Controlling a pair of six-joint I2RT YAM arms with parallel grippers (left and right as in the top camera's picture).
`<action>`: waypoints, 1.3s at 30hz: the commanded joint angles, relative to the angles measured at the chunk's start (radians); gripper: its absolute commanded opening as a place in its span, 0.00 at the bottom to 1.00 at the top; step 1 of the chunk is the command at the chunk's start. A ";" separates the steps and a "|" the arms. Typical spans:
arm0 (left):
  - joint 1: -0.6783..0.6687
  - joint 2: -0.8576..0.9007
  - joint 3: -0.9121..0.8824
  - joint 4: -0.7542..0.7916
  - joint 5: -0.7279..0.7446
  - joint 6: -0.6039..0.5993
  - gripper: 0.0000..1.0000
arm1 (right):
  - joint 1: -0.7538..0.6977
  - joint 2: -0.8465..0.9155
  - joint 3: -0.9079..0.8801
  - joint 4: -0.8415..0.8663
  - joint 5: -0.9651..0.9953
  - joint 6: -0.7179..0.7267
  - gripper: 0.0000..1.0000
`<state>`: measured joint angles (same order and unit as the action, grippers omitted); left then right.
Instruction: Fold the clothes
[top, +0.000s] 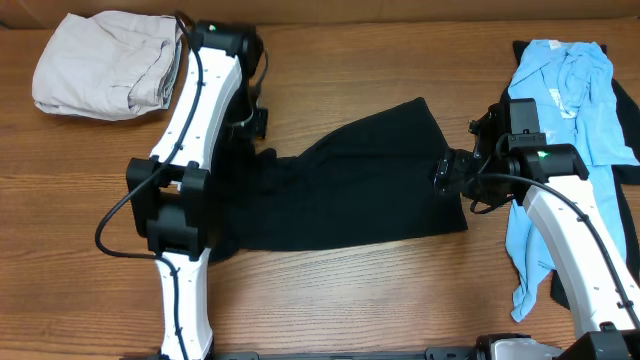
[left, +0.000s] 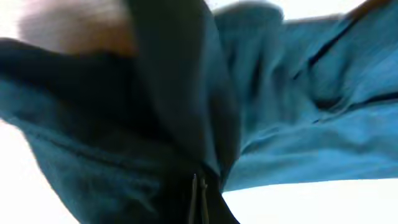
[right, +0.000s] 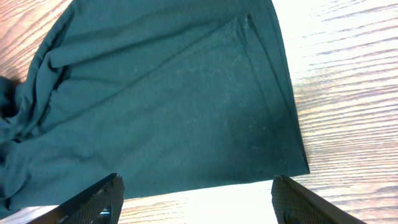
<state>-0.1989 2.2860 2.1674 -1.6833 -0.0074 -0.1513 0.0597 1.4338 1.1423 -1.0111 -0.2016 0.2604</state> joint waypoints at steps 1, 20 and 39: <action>-0.006 -0.157 -0.150 -0.007 0.007 -0.013 0.04 | 0.004 0.004 0.009 0.015 0.010 -0.007 0.80; -0.021 -0.194 -0.423 0.169 -0.070 0.016 0.62 | 0.004 0.004 0.009 0.042 0.010 -0.007 0.82; 0.064 -0.185 -0.431 0.343 -0.205 -0.067 0.69 | 0.004 0.005 0.007 0.064 0.010 -0.030 0.86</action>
<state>-0.1528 2.0972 1.7195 -1.3449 -0.1715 -0.1875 0.0601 1.4338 1.1423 -0.9531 -0.2012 0.2481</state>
